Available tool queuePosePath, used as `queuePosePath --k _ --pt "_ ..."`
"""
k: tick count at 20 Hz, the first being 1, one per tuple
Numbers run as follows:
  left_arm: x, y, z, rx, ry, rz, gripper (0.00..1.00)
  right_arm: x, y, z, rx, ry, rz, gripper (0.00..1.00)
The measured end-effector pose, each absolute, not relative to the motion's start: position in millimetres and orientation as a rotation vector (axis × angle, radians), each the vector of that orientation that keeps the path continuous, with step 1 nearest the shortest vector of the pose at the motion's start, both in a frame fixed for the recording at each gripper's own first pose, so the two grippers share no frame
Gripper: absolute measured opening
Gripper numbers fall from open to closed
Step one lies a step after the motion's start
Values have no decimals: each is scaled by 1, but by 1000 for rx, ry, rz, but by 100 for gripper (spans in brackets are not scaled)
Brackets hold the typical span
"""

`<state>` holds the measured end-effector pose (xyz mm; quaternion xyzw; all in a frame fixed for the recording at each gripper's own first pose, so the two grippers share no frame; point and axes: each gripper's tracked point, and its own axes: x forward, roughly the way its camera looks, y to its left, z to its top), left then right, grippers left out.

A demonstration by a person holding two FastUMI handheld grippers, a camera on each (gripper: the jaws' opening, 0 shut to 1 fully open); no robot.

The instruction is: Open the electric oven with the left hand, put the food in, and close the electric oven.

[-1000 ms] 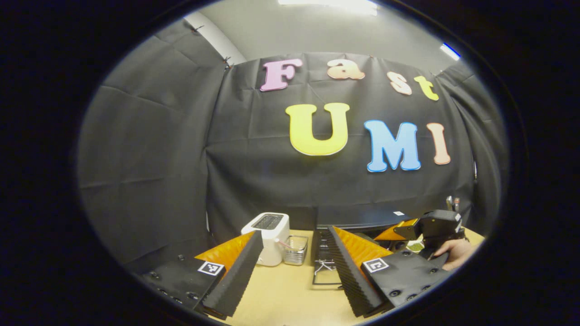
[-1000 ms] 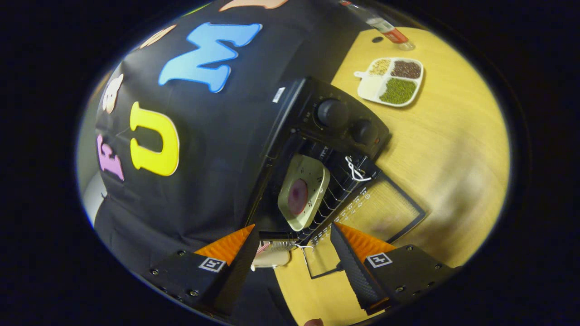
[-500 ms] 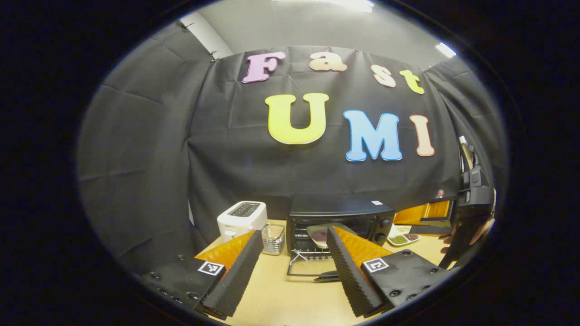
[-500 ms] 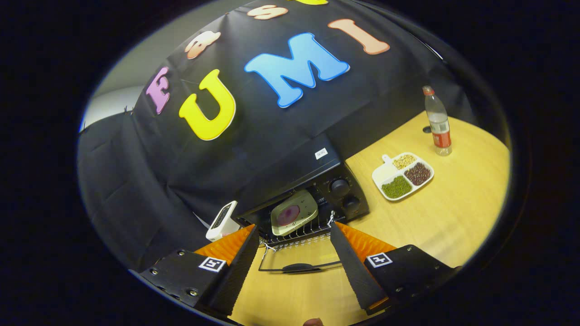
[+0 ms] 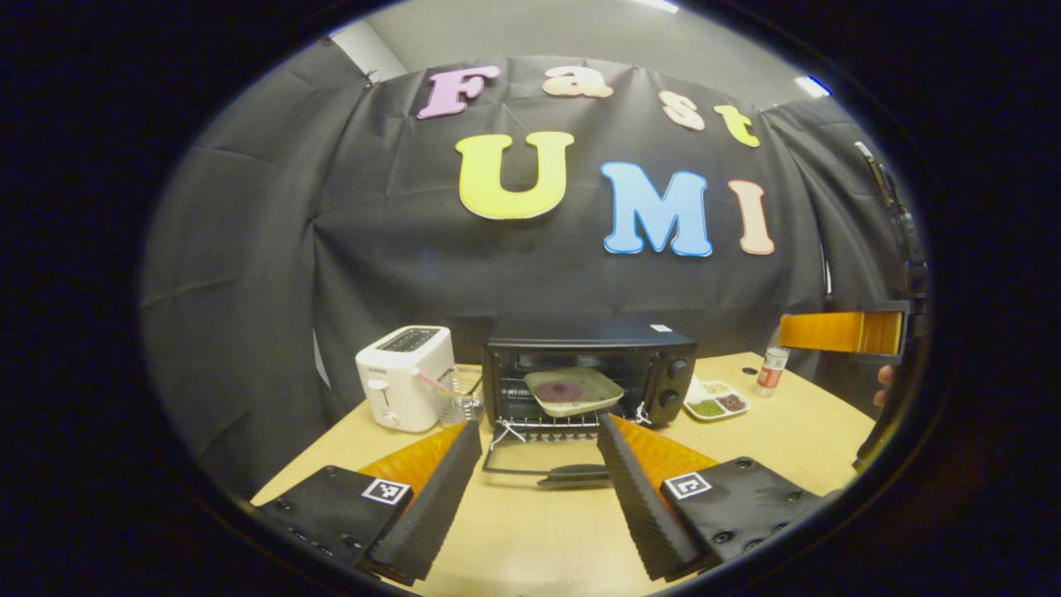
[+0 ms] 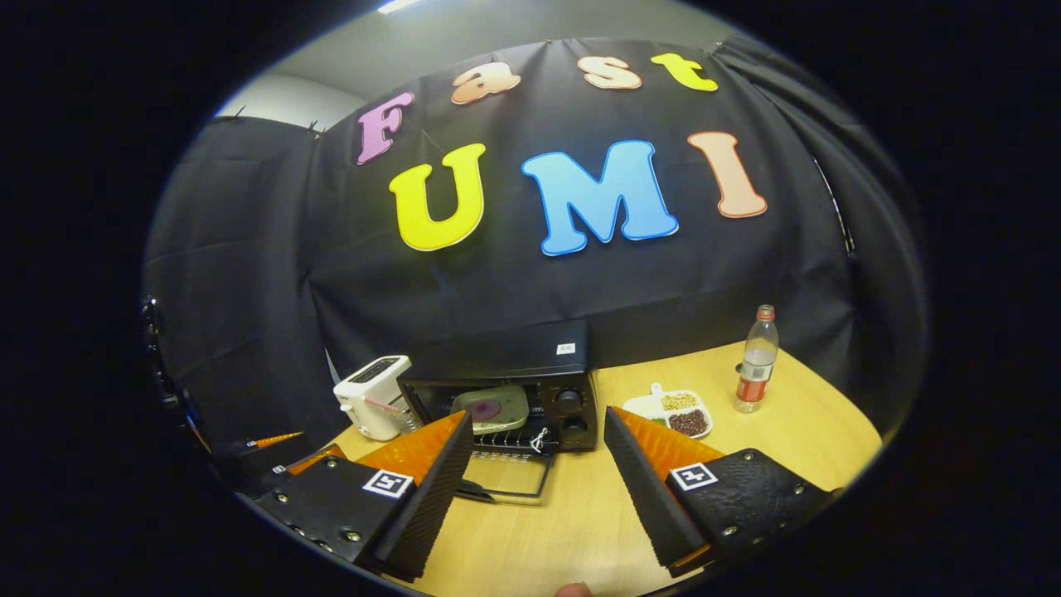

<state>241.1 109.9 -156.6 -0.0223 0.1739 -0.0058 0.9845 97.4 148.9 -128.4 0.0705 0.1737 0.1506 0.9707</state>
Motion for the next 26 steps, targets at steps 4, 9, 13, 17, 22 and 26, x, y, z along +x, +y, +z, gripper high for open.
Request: queuePosePath --k 4,9,13,17,22,26 --pt "244 97 -198 -46 429 -43 91 88 126 -124 46 311 257 97" --pt "248 79 -246 -67 546 -88 96 86 100 -113 -61 253 191 97" --pt "253 67 -286 -103 654 -115 96 87 92 -107 -91 227 147 96" --pt "263 59 -319 -122 745 -138 96 88 79 -97 -110 216 87 96" --pt "278 52 -344 -79 801 -166 92 86 68 -94 -139 224 17 96" --pt "285 47 -363 -68 846 -174 96 85 64 -95 -137 237 -23 96"
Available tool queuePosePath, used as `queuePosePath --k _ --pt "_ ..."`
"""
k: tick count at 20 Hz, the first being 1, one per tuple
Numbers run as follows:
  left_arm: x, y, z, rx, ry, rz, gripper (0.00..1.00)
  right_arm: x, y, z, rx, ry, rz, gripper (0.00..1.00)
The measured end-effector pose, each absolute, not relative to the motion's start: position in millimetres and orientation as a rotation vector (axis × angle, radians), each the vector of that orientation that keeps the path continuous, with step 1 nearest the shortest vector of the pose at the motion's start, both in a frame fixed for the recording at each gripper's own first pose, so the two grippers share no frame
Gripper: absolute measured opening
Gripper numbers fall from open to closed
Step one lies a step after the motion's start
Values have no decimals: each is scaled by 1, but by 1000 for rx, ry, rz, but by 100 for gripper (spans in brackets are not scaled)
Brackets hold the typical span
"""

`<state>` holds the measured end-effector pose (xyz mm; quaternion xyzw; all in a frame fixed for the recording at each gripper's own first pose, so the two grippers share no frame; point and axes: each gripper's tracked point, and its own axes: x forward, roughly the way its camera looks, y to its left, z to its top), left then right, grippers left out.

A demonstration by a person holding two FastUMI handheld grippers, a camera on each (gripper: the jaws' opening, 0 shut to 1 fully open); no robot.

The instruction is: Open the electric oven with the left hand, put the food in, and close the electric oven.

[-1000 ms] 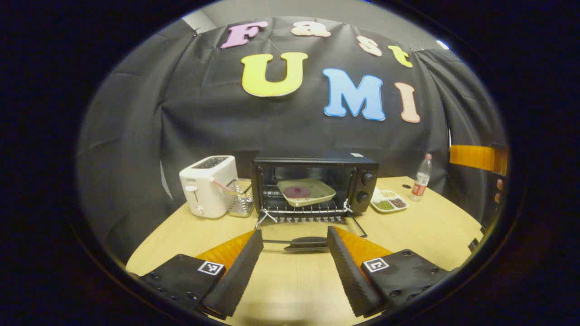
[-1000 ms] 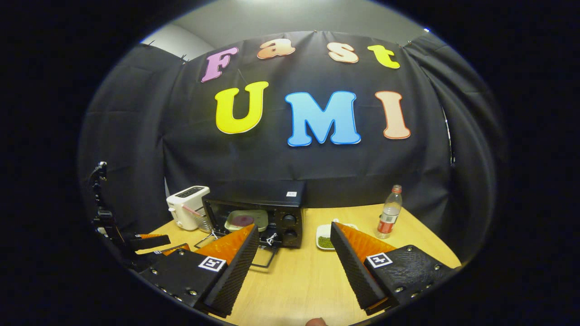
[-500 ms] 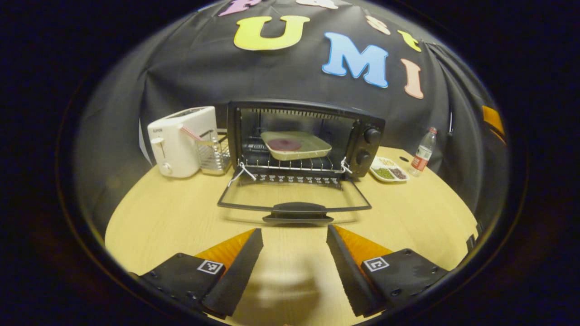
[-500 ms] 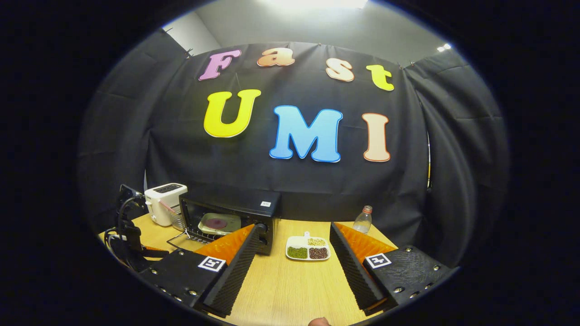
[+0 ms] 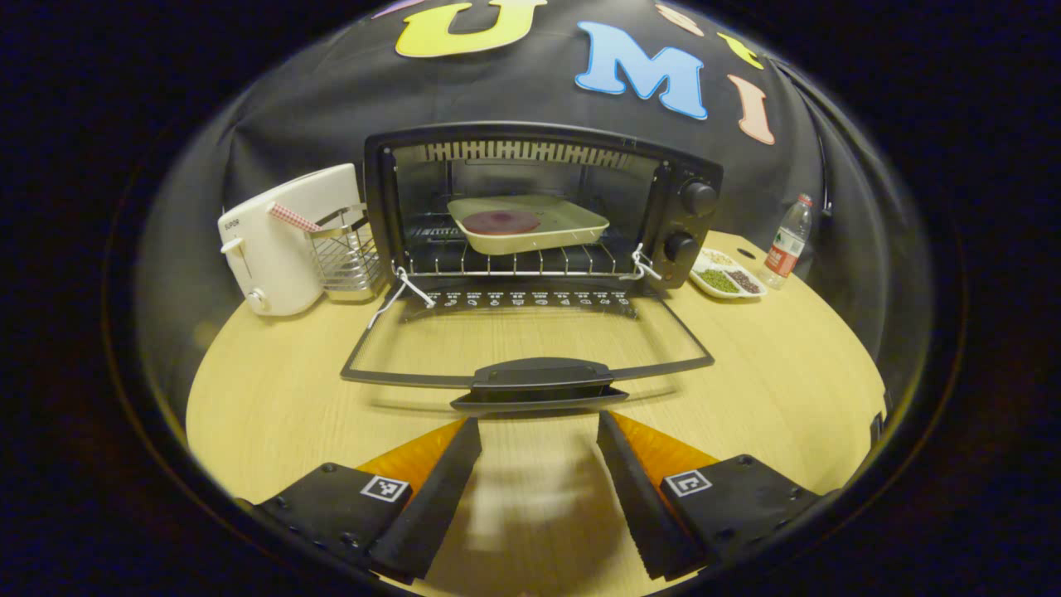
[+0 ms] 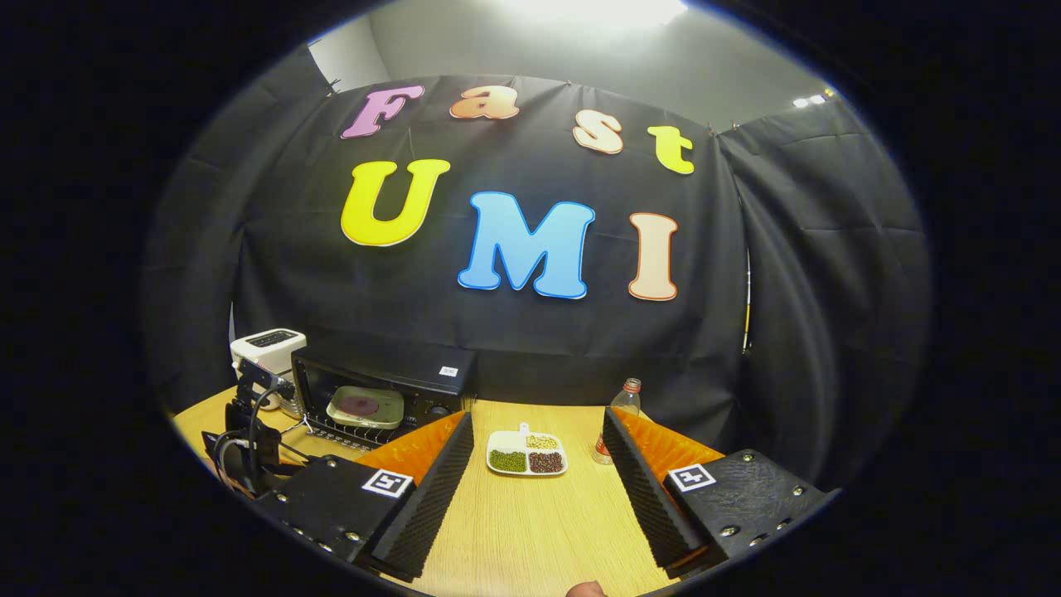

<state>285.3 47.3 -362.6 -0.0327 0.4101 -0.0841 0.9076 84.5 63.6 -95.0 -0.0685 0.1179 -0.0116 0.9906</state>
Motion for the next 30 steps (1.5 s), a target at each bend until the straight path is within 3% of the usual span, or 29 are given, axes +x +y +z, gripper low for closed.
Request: queuePosePath --k 4,7,10,15,16,19,20,24,28,30 --pt "290 49 -370 -47 862 -152 93 84 63 -99 -156 253 -39 96" --pt "293 50 -370 -38 856 -132 100 87 67 -103 -146 264 -33 96" --pt "293 50 -365 -47 844 -121 92 89 73 -102 -131 257 -21 96" --pt "293 51 -346 -68 806 -115 100 89 80 -107 -102 268 19 96" --pt "293 51 -342 -70 796 -112 96 89 81 -108 -93 273 24 96" --pt "297 51 -328 -96 756 -97 100 90 85 -108 -61 271 33 96" --pt "297 52 -321 -116 742 -90 96 92 85 -108 -54 271 33 96" --pt "302 52 -307 -131 699 -87 96 91 85 -108 -53 272 32 96" --pt "311 53 -288 -96 619 -98 100 91 86 -109 -64 273 33 96" --pt "315 54 -275 -85 586 -104 91 93 87 -111 -65 278 31 96"
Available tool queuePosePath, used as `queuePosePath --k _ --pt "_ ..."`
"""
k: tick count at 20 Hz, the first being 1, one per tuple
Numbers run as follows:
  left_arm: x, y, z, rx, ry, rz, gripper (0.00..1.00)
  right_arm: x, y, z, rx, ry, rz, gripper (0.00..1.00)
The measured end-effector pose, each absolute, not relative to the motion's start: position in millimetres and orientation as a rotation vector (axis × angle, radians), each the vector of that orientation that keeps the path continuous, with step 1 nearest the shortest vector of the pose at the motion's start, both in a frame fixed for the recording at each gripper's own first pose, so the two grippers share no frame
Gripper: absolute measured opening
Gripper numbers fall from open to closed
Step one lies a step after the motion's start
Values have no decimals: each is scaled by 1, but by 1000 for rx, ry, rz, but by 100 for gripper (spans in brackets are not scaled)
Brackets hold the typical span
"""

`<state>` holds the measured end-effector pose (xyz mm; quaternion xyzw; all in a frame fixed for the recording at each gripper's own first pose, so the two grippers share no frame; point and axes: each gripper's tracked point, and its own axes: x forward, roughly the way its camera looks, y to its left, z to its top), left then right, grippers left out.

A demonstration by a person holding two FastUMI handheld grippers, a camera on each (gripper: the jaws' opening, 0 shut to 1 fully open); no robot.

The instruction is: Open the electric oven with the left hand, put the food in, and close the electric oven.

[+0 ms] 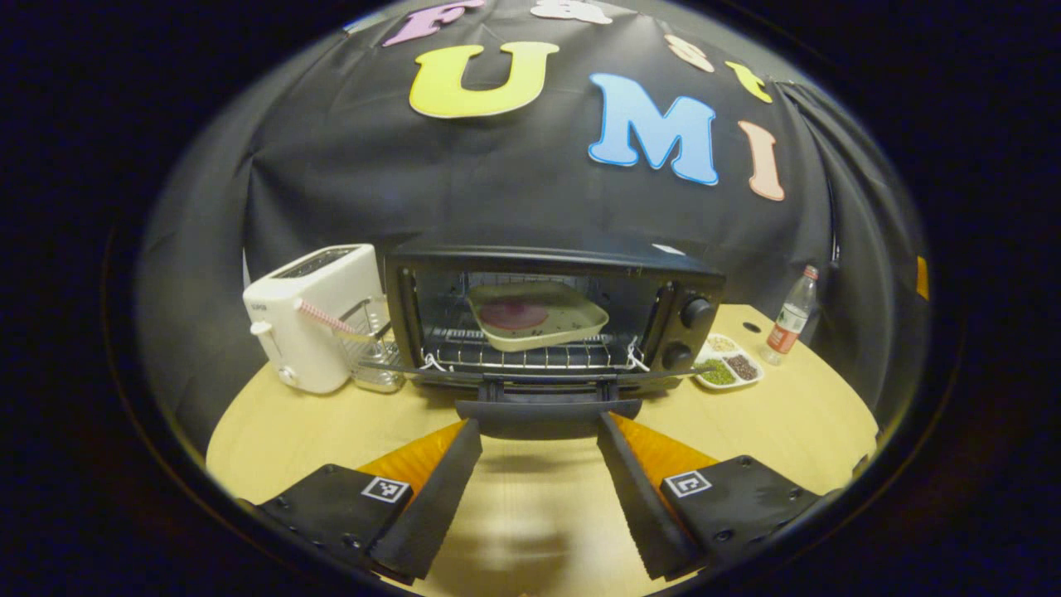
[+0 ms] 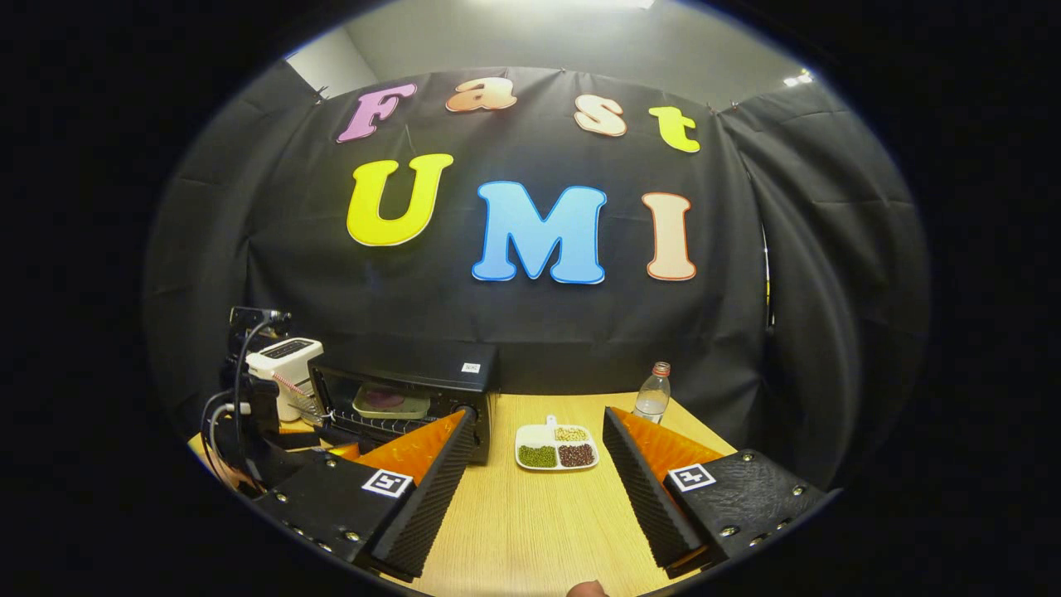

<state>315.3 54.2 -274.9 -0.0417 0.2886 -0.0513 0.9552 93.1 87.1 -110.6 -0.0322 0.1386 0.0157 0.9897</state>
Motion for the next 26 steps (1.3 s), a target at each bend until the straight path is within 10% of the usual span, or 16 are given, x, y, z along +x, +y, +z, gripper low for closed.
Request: queuePosePath --k 13,26 --pt "346 49 -196 -77 399 -135 100 92 79 -100 -24 244 21 97" --pt "214 11 -34 -64 161 -18 95 42 17 -36 -14 88 176 96"
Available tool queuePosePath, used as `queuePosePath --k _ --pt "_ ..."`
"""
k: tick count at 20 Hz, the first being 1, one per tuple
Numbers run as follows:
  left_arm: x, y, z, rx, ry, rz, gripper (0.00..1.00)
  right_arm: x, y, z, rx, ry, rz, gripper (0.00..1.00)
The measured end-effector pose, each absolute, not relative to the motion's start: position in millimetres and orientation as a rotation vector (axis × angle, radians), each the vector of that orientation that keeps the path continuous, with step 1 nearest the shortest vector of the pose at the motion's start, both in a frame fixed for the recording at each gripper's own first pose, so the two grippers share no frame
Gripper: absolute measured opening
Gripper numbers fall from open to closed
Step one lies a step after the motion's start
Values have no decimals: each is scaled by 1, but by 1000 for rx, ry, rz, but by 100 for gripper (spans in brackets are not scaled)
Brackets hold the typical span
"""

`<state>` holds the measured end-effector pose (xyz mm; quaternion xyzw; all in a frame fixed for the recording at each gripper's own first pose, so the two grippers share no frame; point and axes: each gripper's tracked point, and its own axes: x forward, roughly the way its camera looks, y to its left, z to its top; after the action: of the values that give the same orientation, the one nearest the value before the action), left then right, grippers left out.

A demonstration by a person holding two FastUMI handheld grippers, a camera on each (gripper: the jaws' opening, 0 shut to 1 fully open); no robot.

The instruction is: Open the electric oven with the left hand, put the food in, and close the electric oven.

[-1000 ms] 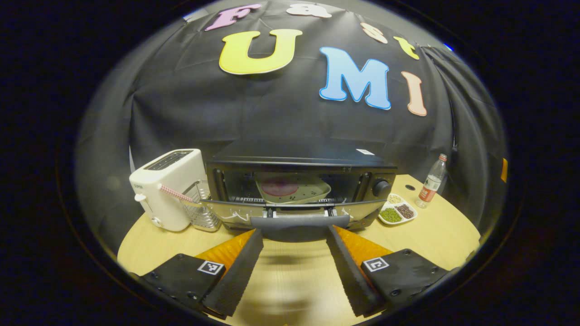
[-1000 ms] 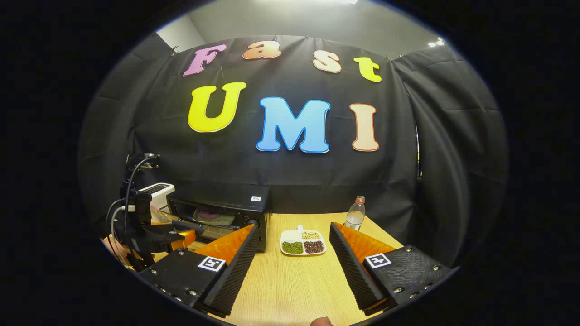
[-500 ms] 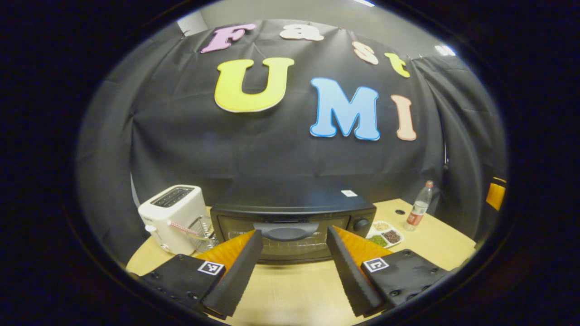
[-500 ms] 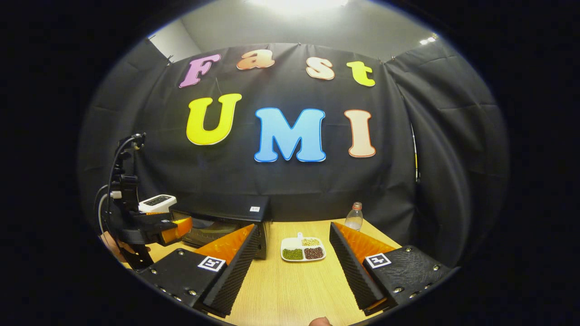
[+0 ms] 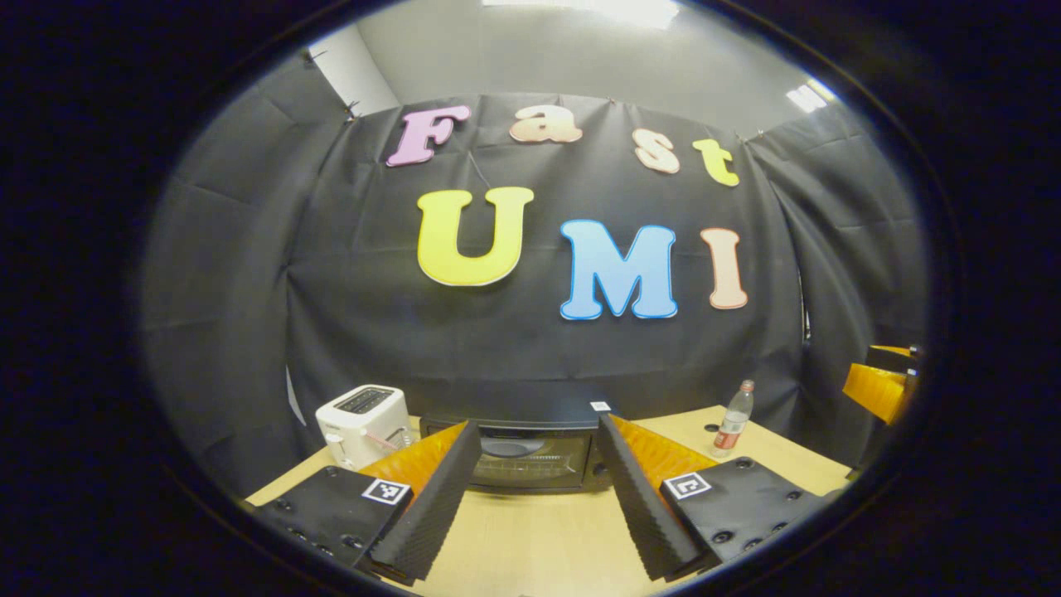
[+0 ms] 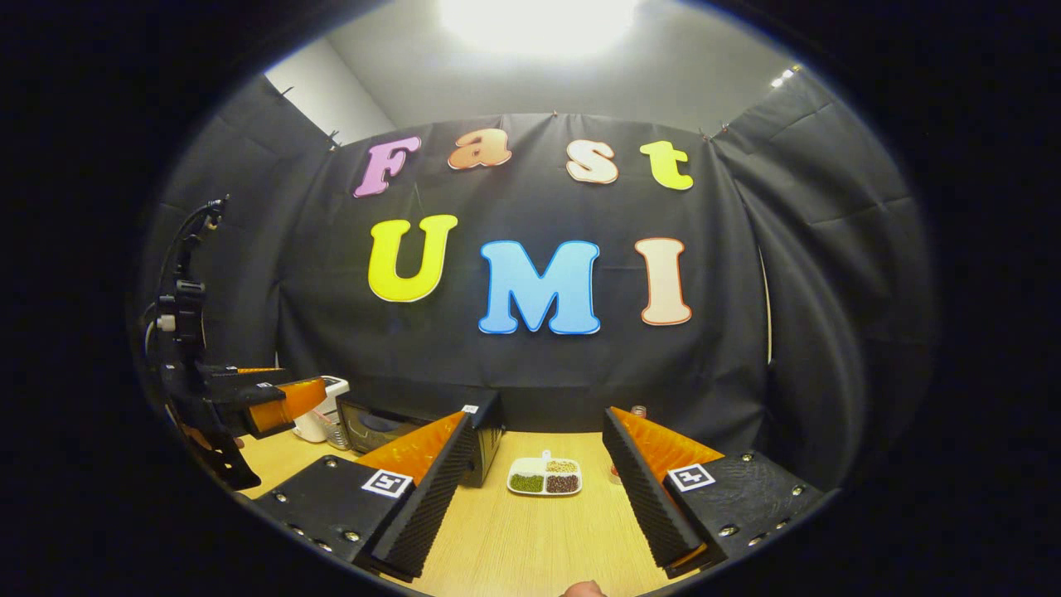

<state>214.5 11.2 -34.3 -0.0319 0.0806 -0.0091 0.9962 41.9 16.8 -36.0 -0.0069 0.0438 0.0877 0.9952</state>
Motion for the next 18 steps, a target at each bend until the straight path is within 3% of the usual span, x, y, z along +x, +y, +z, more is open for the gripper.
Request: queuePosePath --k 8,18 --pt "127 5 2 -35 116 41 100 0 -6 -43 11 105 229 96" --pt "84 62 24 -14 94 89 100 -10 32 -24 31 62 251 96"
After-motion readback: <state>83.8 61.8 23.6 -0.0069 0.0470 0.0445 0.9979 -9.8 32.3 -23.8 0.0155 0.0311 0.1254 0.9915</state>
